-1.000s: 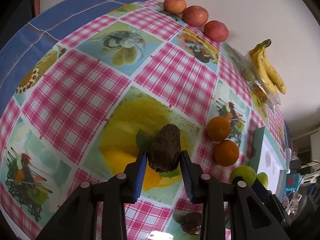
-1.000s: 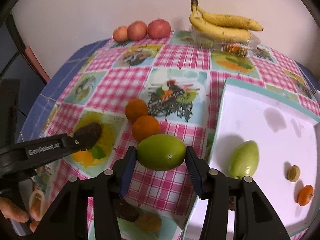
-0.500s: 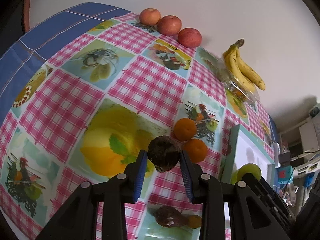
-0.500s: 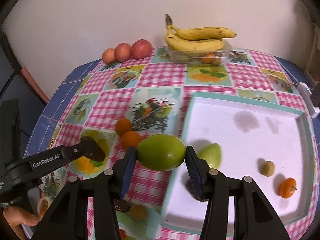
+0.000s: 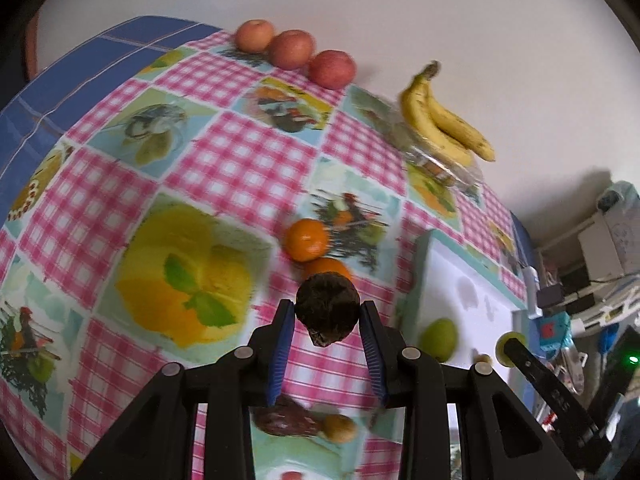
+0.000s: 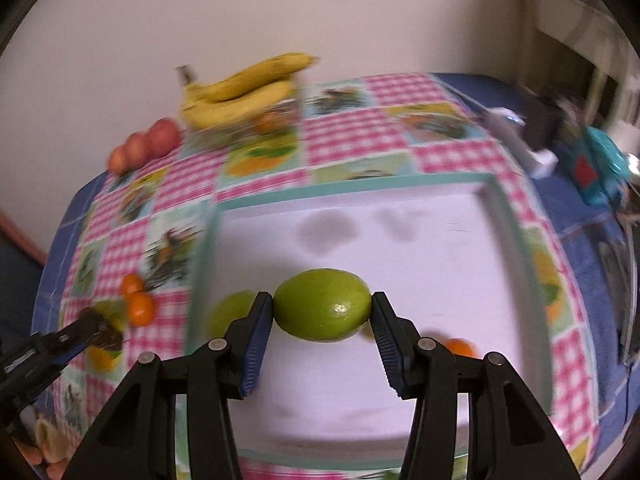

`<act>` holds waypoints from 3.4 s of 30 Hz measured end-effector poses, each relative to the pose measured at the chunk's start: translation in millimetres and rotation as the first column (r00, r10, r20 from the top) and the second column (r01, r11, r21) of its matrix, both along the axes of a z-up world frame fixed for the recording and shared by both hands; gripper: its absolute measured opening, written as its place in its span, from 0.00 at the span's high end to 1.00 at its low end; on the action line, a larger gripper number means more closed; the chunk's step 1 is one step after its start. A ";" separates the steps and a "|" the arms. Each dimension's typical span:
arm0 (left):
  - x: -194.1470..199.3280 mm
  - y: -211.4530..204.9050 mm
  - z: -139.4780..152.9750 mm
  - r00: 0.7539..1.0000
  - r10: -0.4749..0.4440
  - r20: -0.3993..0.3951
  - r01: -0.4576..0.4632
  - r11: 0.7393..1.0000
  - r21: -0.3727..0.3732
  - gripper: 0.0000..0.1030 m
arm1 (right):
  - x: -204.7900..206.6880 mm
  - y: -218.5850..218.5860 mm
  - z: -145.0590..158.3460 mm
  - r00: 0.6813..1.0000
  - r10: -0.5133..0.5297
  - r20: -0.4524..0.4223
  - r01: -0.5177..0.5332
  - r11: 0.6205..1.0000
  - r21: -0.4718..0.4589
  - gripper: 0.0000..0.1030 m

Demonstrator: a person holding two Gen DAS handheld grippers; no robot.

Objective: Organize fruits
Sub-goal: 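Carry the green pear with the right tool into the tray while the left tool carries the date, then open the right tool to drop the pear while the left tool releases the date in the tray, then withdraw both tools from the tray toward the remaining kiwi and date on the cloth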

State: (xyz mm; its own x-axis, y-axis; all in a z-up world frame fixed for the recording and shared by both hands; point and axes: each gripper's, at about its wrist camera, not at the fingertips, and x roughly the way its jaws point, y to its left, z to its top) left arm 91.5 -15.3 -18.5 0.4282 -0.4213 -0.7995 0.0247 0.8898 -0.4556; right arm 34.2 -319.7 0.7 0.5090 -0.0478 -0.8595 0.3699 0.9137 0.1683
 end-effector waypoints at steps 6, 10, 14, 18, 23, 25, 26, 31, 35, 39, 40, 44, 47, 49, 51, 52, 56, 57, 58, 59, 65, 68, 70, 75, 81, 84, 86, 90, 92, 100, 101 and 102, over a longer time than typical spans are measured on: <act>1.6 -37.5 17.3 0.997 -0.070 0.039 0.070 0.998 0.003 0.65 | -7.7 -38.9 -2.3 0.997 -0.077 -0.004 0.078 0.997 0.011 0.50; 7.9 -70.6 20.6 0.991 -0.122 0.047 0.121 0.993 0.013 0.65 | -7.4 -46.6 -7.1 0.996 -0.089 -0.003 0.089 0.995 0.041 0.50; 14.1 -104.1 20.7 0.983 -0.175 0.055 0.173 0.984 0.035 0.65 | -4.1 -51.8 -12.7 0.995 -0.103 -0.010 0.103 0.993 0.055 0.50; 23.2 -132.6 17.0 0.974 -0.219 0.058 0.216 0.975 0.053 0.65 | -0.1 -58.4 -17.4 0.993 -0.115 -0.010 0.116 0.991 0.062 0.50; 31.7 -158.4 3.4 0.965 -0.256 0.049 0.252 0.964 0.081 0.65 | 6.2 -69.8 -28.0 0.989 -0.143 -0.033 0.145 0.988 0.058 0.50; 35.9 -166.4 -5.5 0.963 -0.266 0.036 0.262 0.961 0.088 0.65 | 9.2 -74.1 -33.5 0.988 -0.151 -0.041 0.153 0.986 0.068 0.50; 37.9 -169.8 -9.8 0.963 -0.267 0.031 0.263 0.960 0.090 0.65 | 10.9 -75.6 -36.1 0.987 -0.153 -0.046 0.155 0.986 0.066 0.50; 47.6 -179.7 -24.3 0.965 -0.261 0.023 0.257 0.960 0.108 0.65 | 17.8 -81.1 -43.6 0.985 -0.164 -0.053 0.166 0.984 0.055 0.50; 54.3 -185.3 -34.5 0.966 -0.260 0.008 0.257 0.961 0.105 0.65 | 24.7 -80.7 -43.8 0.986 -0.159 -0.047 0.161 0.986 0.031 0.50; 56.7 -189.8 -47.9 0.966 -0.258 -0.015 0.258 0.959 0.116 0.65 | 29.2 -81.1 -43.1 0.987 -0.158 -0.042 0.158 0.987 0.010 0.50; 56.3 -190.2 -48.3 0.967 -0.255 -0.008 0.254 0.960 0.117 0.65 | 30.2 -81.2 -43.1 0.987 -0.157 -0.043 0.157 0.988 0.008 0.50; 54.2 -194.3 -48.2 0.964 -0.265 -0.005 0.263 0.956 0.132 0.65 | 30.9 -79.9 -42.5 0.987 -0.153 -0.047 0.153 0.988 -0.002 0.50; 52.2 -196.5 -48.1 0.962 -0.274 -0.015 0.273 0.953 0.134 0.65 | 30.5 -80.1 -42.4 0.986 -0.161 -0.050 0.161 0.987 0.003 0.50; 49.4 -197.7 -45.6 0.960 -0.281 -0.018 0.281 0.951 0.130 0.65 | 29.5 -80.4 -41.8 0.985 -0.161 -0.055 0.162 0.987 0.008 0.50; 45.1 -198.2 -40.8 0.957 -0.290 -0.014 0.289 0.948 0.136 0.64 | 27.2 -80.7 -37.5 0.986 -0.160 -0.046 0.161 0.987 0.010 0.50; 42.4 -197.8 -38.2 0.955 -0.295 -0.014 0.294 0.946 0.139 0.64 | 25.8 -80.7 -35.0 0.986 -0.162 -0.043 0.162 0.987 0.008 0.49; 34.5 -190.2 -28.7 0.955 -0.294 -0.023 0.295 0.945 0.140 0.64 | 18.3 -77.3 -23.6 0.988 -0.152 -0.040 0.152 0.988 -0.011 0.44; 32.5 -187.0 -25.0 0.956 -0.293 -0.020 0.293 0.945 0.143 0.64 | 15.5 -75.7 -21.8 0.988 -0.149 -0.043 0.149 0.989 -0.018 0.44; 30.4 -183.5 -20.8 0.957 -0.291 -0.015 0.290 0.945 0.151 0.64 | 13.3 -74.6 -20.9 0.988 -0.149 -0.045 0.148 0.989 -0.022 0.44; 28.5 -180.6 -17.7 0.957 -0.290 -0.010 0.288 0.944 0.158 0.64 | 10.5 -73.2 -20.3 0.988 -0.149 -0.049 0.148 0.989 -0.024 0.44; 15.4 -152.2 -6.0 0.964 -0.267 -0.007 0.264 0.948 0.178 0.64 | -6.1 -55.8 -19.8 0.988 -0.130 -0.079 0.129 0.992 -0.014 0.44; 8.8 -133.4 -6.5 0.971 -0.240 -0.017 0.239 0.953 0.189 0.62 | -10.6 -44.9 -15.7 0.991 -0.107 -0.079 0.106 0.994 -0.024 0.44; 5.7 -120.8 -7.6 0.976 -0.215 -0.022 0.215 0.957 0.197 0.46 | -13.4 -36.4 -12.4 0.993 -0.090 -0.080 0.087 0.995 -0.045 0.44; -1.5 -96.3 -10.2 0.987 -0.158 -0.025 0.159 0.952 0.260 0.29 | -20.3 -17.3 -13.6 0.994 -0.061 -0.093 0.056 0.997 -0.057 0.29; -11.0 -66.9 -18.7 0.993 -0.096 -0.061 0.109 0.956 0.273 0.08 | -26.2 7.2 -17.3 0.992 -0.023 -0.123 0.010 0.994 -0.110 0.25; -15.4 -54.6 -17.6 0.996 -0.070 -0.053 0.083 0.955 0.285 0.01 | -30.7 16.6 -17.5 0.993 -0.009 -0.120 -0.004 0.994 -0.105 0.22; -17.1 -49.2 -16.7 0.997 -0.057 -0.047 0.068 0.955 0.289 0.00 | -32.7 21.7 -18.2 0.993 0.003 -0.117 -0.013 0.996 -0.090 0.22; -23.7 -36.8 -15.9 0.998 -0.038 -0.042 0.049 0.952 0.303 0.00 | -38.2 35.1 -19.6 0.992 0.021 -0.124 -0.034 0.994 -0.101 0.22; -26.0 -33.0 -15.5 0.998 -0.037 -0.043 0.049 0.951 0.305 0.00 | -41.5 41.3 -19.2 0.992 0.024 -0.125 -0.038 0.993 -0.108 0.22; -35.3 -11.1 -14.0 0.999 -0.012 -0.040 0.024 0.950 0.311 0.00 | -50.8 60.9 -21.5 0.992 0.049 -0.114 -0.059 0.995 -0.085 0.22; -36.3 -8.2 -14.1 0.999 -0.007 -0.039 0.019 0.948 0.316 0.00 | -51.4 63.6 -22.1 0.992 0.053 -0.115 -0.063 0.994 -0.087 0.22; -37.3 -4.5 -14.3 0.999 -0.001 -0.038 0.013 0.948 0.319 0.00 | -52.0 66.1 -22.7 0.992 0.057 -0.116 -0.067 0.994 -0.087 0.22</act>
State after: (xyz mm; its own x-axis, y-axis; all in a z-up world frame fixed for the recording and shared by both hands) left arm 54.2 -19.8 -32.8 0.3934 -0.1441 -0.9080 0.0199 0.9887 -0.1483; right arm -17.8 -253.5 -22.1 0.4133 -0.0997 -0.9051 0.3240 0.9451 0.0439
